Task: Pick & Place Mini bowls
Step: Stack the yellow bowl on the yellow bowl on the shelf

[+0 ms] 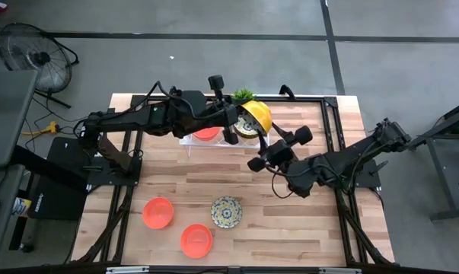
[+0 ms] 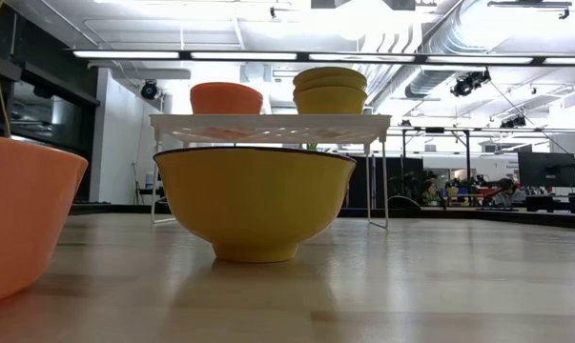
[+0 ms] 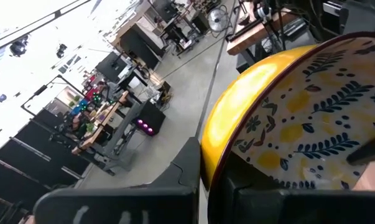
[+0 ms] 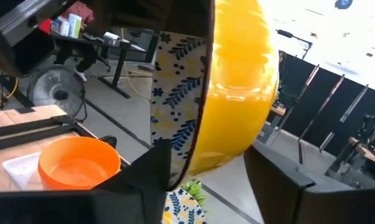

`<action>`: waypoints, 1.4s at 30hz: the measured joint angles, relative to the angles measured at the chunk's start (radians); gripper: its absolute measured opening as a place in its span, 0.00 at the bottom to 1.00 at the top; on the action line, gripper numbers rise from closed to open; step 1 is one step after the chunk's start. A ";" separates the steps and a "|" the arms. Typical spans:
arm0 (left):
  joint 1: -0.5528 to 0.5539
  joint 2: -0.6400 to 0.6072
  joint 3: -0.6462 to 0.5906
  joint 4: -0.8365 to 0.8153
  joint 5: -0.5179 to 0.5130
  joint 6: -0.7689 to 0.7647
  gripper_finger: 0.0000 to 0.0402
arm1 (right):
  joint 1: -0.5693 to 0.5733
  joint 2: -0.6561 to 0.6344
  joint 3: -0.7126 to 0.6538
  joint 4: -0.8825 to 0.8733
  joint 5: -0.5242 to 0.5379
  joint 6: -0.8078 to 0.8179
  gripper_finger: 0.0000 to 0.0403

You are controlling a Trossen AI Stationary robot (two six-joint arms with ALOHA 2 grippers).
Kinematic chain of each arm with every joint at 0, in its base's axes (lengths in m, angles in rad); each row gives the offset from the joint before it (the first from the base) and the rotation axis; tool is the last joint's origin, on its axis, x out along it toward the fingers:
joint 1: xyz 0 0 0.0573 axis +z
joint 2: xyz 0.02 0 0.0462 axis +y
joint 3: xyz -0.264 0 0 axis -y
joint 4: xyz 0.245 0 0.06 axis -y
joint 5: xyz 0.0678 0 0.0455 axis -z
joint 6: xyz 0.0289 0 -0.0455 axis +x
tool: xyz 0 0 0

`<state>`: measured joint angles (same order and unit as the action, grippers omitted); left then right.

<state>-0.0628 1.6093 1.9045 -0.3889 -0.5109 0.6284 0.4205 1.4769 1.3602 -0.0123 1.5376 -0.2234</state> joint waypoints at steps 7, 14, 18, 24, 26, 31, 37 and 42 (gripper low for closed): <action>0.000 0.000 0.000 0.005 -0.002 -0.007 0.04 | -0.003 -0.002 0.002 0.010 0.049 0.005 0.26; 0.000 0.000 0.000 0.002 0.000 0.002 0.04 | -0.002 -0.002 0.002 -0.001 0.048 -0.022 0.24; 0.011 -0.002 0.000 0.001 0.020 0.043 0.04 | -0.002 -0.002 0.001 -0.008 0.040 -0.065 0.24; 0.012 -0.004 0.002 -0.004 0.050 0.086 0.02 | 0.004 -0.016 -0.005 -0.030 -0.022 -0.131 0.22; 0.012 -0.004 0.002 0.005 0.057 0.076 0.02 | 0.005 -0.026 -0.004 -0.022 -0.030 -0.144 0.21; 0.013 -0.004 0.002 0.023 0.066 0.071 0.02 | 0.014 -0.030 -0.004 -0.013 -0.029 -0.138 0.16; 0.019 0.027 0.003 0.028 0.047 0.049 0.01 | 0.015 -0.033 -0.004 -0.018 -0.077 -0.077 0.11; 0.024 0.055 0.003 0.055 0.078 0.009 0.01 | 0.056 -0.033 -0.003 -0.017 0.022 -0.041 0.12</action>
<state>-0.0387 1.6647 1.9079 -0.3342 -0.4331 0.6373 0.4761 1.4437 1.3567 -0.0292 1.5601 -0.2641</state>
